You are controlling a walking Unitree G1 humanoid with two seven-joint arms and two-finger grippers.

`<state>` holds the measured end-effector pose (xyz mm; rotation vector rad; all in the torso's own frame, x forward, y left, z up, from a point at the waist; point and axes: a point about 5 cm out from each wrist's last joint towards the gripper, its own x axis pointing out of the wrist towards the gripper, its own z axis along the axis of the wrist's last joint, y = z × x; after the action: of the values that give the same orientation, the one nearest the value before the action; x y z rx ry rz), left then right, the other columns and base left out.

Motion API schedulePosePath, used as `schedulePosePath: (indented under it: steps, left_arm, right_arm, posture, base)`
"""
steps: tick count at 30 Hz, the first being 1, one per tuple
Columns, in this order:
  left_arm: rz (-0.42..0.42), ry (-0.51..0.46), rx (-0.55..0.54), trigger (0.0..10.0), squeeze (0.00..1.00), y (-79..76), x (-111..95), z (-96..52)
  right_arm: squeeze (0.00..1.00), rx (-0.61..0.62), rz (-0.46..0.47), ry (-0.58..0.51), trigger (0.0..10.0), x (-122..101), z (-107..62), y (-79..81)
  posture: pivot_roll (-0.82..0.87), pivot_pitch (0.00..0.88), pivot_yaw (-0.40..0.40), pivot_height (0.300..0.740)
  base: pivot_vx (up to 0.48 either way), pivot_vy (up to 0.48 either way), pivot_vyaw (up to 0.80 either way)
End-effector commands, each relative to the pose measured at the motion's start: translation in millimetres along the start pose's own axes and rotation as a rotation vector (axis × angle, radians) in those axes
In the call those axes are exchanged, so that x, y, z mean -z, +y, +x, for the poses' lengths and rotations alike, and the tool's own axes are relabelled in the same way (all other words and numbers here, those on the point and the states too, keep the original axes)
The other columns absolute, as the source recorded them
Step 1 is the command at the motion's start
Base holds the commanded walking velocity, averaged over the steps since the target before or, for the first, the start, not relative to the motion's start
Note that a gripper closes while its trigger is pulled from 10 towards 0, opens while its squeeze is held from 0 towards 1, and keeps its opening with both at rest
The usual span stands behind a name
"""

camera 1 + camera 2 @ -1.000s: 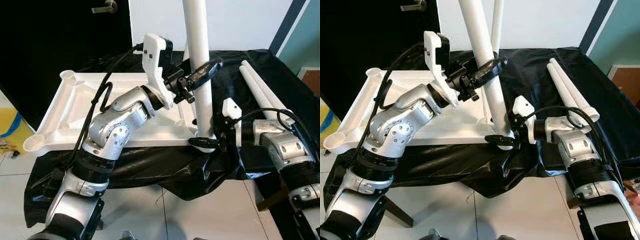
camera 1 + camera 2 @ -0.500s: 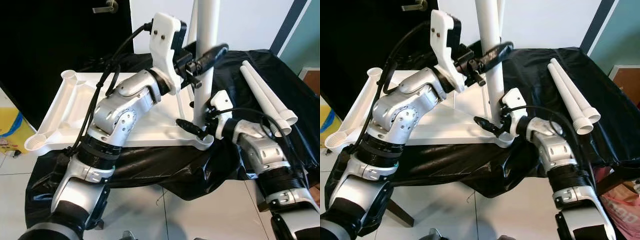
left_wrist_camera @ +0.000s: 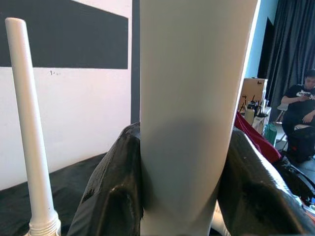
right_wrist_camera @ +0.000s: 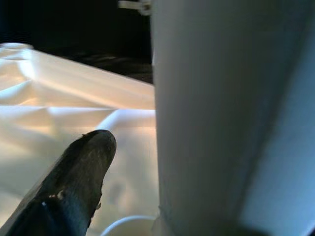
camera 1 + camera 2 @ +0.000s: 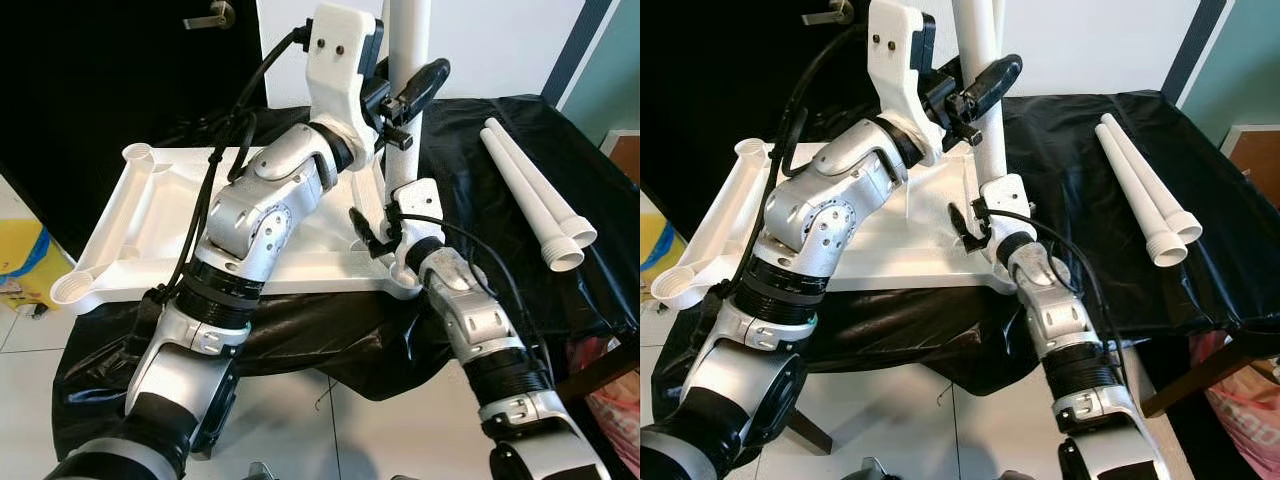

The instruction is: Building children table

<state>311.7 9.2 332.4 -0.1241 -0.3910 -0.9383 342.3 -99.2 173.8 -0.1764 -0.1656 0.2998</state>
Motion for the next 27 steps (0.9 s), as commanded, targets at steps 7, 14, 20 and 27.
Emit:
schedulePosePath:
  steps: [7, 14, 20, 27]
  left_arm:
    - [-0.006, -0.019, 0.077, 10.0, 0.00, -17.2, -4.5, 9.7]
    - [-0.005, -0.014, 0.079, 10.0, 0.00, -18.5, -2.5, 11.7]
    - [0.004, -0.012, 0.075, 10.0, 0.00, -17.6, -1.7, 11.9]
    - [0.018, -0.007, 0.073, 10.0, 0.00, -14.9, 0.1, 10.4]
  right_arm:
    - [0.00, 0.050, -0.070, -0.026, 10.0, -3.8, 0.7, 9.9]
    - [0.00, 0.087, -0.074, -0.049, 0.0, -4.3, 0.6, 10.9]
    - [0.00, 0.111, -0.101, -0.064, 0.0, -3.4, -1.7, 11.3]
    - [0.00, 0.157, -0.055, -0.071, 10.0, -0.9, -10.4, 10.9]
  posture:
    - [-0.10, 0.000, 0.028, 0.740]
    - [-0.10, 0.000, 0.032, 0.740]
    - [-0.10, 0.000, 0.031, 0.740]
    - [-0.10, 0.000, 0.029, 0.740]
  base:
    - [0.000, 0.000, 0.00]
    - [0.000, 0.000, 0.00]
    - [0.000, 0.000, 0.00]
    - [0.000, 0.000, 0.00]
